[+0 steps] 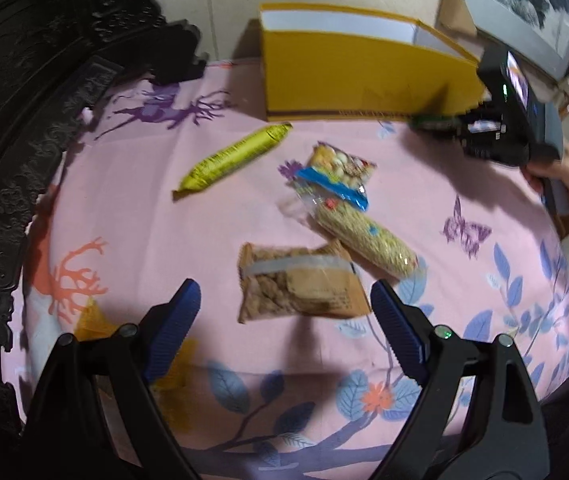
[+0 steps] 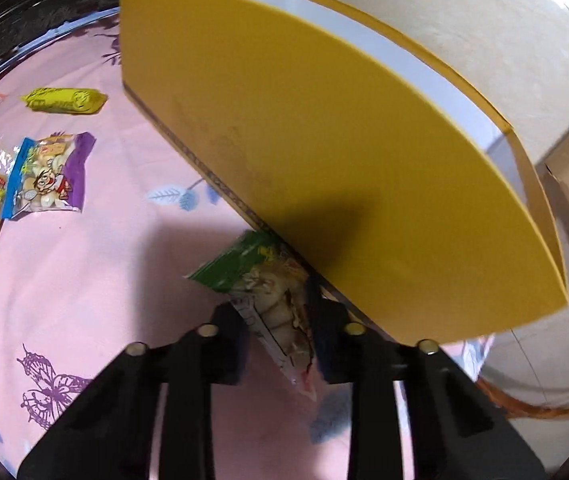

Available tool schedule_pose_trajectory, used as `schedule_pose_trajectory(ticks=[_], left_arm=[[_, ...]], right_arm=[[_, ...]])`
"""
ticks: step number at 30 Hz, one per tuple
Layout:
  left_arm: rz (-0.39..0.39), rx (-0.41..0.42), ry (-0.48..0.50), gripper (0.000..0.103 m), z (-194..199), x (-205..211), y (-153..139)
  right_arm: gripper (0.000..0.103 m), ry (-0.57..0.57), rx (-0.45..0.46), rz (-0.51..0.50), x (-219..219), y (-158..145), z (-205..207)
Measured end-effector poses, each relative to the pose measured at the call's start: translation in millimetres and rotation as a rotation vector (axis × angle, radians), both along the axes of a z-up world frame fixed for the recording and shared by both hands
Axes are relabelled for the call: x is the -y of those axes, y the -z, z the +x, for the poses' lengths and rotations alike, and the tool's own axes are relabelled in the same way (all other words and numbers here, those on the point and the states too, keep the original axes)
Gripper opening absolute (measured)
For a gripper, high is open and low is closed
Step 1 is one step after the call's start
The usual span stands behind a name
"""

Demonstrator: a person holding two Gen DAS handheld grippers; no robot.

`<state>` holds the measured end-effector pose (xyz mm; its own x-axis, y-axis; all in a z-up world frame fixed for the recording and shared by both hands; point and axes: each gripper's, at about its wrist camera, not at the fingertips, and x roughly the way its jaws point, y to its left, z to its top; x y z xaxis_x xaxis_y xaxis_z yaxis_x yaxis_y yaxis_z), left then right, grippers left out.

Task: Organize snacks
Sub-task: 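Grasp the green nut bag with the right gripper while the left grasps the brown cookie bag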

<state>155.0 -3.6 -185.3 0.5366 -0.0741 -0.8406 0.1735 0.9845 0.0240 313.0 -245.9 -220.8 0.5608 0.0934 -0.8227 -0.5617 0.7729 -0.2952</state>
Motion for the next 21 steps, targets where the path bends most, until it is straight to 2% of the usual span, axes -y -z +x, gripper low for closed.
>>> schedule_pose_trajectory(ticks=[4, 7, 12, 16, 21], left_arm=[[0.044, 0.001, 0.042, 0.089, 3, 11, 15], [0.048, -0.01, 0.029, 0.089, 10, 12, 28], [0.036, -0.025, 0.024, 0.089, 20, 13, 41], [0.008, -0.037, 0.003, 0.089, 24, 12, 48], [0.015, -0.044, 0.006, 0.091, 29, 16, 59]], right_arm=[[0.02, 0.063, -0.011, 0.059, 4, -11, -14], [0.02, 0.115, -0.036, 0.115, 6, -17, -30], [0.02, 0.22, -0.09, 0.224, 14, -23, -55], [0.02, 0.266, -0.109, 0.264, 14, -24, -76], [0.02, 0.312, -0.141, 0.305, 22, -27, -94]])
